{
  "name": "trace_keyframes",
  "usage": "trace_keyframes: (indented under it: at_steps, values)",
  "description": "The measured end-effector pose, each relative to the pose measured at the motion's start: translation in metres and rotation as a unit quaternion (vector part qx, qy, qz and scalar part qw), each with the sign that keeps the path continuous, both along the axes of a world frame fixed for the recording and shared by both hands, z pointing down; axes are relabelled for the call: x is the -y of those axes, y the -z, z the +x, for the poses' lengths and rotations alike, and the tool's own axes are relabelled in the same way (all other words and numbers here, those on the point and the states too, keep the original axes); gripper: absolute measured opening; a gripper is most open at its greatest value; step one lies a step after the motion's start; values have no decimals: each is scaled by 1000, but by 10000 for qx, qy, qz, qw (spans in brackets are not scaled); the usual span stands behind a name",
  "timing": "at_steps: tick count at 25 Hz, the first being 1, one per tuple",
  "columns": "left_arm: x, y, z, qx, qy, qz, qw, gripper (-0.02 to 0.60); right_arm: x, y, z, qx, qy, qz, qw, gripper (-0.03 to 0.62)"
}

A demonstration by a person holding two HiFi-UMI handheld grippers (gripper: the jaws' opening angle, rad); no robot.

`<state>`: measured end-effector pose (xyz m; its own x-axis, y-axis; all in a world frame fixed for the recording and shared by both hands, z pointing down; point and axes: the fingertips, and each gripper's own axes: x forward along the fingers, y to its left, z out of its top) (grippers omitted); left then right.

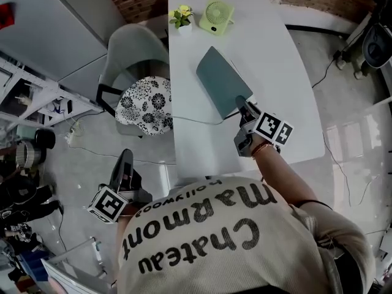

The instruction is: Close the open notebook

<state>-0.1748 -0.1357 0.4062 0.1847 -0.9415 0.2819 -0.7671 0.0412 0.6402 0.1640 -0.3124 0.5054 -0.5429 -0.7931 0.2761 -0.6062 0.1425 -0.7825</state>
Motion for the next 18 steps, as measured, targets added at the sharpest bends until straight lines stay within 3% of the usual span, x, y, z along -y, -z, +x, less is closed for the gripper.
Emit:
trace_keyframes:
  at_steps: [6, 18]
  values:
    - [0, -2, 6, -36, -54, -5, 10000, 0, 1, -8, 11, -47, -117, -120, 9998, 44]
    - [-4, -9, 12, -172, 6, 7, 9999, 0, -10, -40, 27, 184, -334, -796, 9961, 57]
